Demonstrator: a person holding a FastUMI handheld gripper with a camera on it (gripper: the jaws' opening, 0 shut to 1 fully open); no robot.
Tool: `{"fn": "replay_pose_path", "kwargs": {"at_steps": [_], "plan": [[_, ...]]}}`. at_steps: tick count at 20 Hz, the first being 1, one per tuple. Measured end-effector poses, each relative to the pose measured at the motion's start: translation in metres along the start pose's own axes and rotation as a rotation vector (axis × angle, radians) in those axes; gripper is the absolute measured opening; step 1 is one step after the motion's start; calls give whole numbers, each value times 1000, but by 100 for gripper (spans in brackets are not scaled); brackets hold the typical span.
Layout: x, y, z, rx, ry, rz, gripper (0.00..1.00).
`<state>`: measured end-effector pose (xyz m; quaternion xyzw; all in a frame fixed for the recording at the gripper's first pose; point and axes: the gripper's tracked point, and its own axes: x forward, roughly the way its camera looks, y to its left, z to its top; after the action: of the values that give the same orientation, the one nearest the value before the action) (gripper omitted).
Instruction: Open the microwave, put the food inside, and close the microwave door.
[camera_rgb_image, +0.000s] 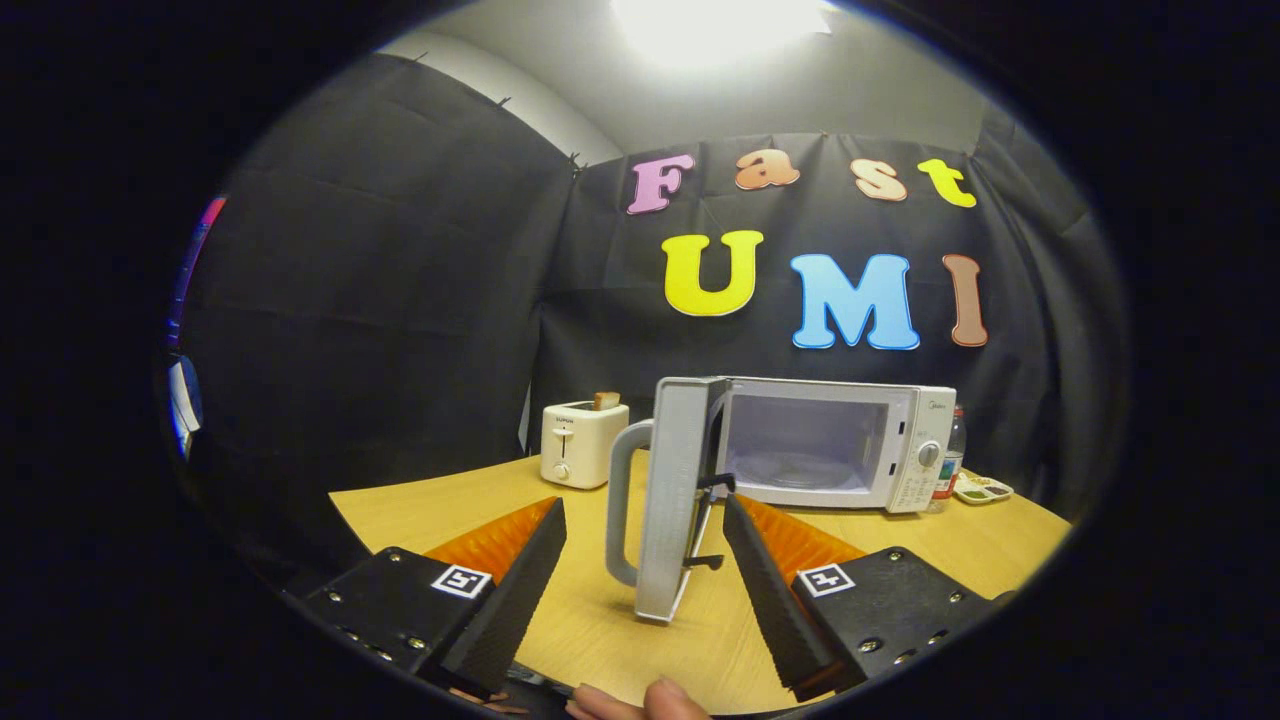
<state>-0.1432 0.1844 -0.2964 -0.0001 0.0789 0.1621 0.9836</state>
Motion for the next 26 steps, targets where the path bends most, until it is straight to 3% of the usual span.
{"fn": "replay_pose_path", "kwargs": {"at_steps": [6, 13, 20, 24, 26], "plan": [[-36, -94, -44, -70, 76, -67, 96], [-55, -183, -110, -36, 206, -174, 96], [-51, -211, -151, 60, 281, -213, 96], [-46, -204, -165, 97, 314, -186, 96], [-44, -205, -163, 86, 319, -184, 89]]}}
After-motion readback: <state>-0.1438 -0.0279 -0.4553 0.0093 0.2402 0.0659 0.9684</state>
